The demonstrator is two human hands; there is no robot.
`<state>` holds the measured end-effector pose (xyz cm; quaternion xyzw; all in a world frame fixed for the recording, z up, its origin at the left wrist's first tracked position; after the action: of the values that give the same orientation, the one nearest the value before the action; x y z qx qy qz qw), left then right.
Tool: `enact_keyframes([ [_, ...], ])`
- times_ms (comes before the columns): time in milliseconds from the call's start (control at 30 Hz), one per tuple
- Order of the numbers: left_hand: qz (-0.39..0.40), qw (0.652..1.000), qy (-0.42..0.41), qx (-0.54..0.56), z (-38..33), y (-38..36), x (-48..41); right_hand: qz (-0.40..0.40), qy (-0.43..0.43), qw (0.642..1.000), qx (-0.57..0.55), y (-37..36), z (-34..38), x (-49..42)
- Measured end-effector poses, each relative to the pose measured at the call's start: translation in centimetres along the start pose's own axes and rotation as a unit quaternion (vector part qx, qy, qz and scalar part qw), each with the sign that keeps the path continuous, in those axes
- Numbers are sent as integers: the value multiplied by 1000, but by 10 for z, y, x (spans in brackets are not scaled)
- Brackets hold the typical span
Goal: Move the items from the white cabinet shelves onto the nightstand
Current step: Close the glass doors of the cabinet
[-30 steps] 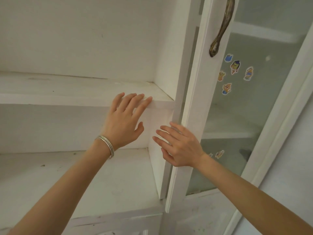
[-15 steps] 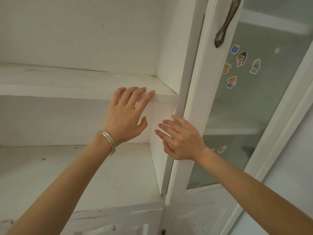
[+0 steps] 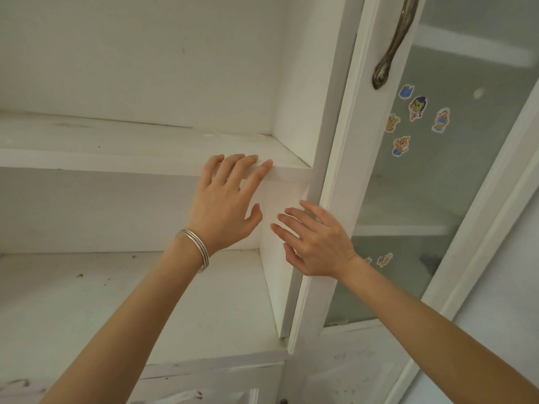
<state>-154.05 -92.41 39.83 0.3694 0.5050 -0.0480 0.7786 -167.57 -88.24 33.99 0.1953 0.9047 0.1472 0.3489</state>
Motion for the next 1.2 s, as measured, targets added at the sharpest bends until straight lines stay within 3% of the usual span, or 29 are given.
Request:
enact_keyframes([
  [933, -24, 1000, 2, 18, 0, -1, 0, -13, -8, 999, 36, -24, -5, -9],
  [1200, -16, 1000, 12, 24, -1, 4, -1, 43, -28, 997, 60, -27, -5, -11],
])
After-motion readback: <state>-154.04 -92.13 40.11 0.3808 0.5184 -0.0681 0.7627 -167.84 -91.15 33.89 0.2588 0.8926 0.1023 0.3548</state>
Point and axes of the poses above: each hand's wrist, its own x-axis away from the middle knuckle, its own y-axis out of the back of the hand, z = x × y, the point moved 6 cm from there along -x, towards the middle knuckle, and after that the axes turned 2 degrees about x, right-handed, at the moved point
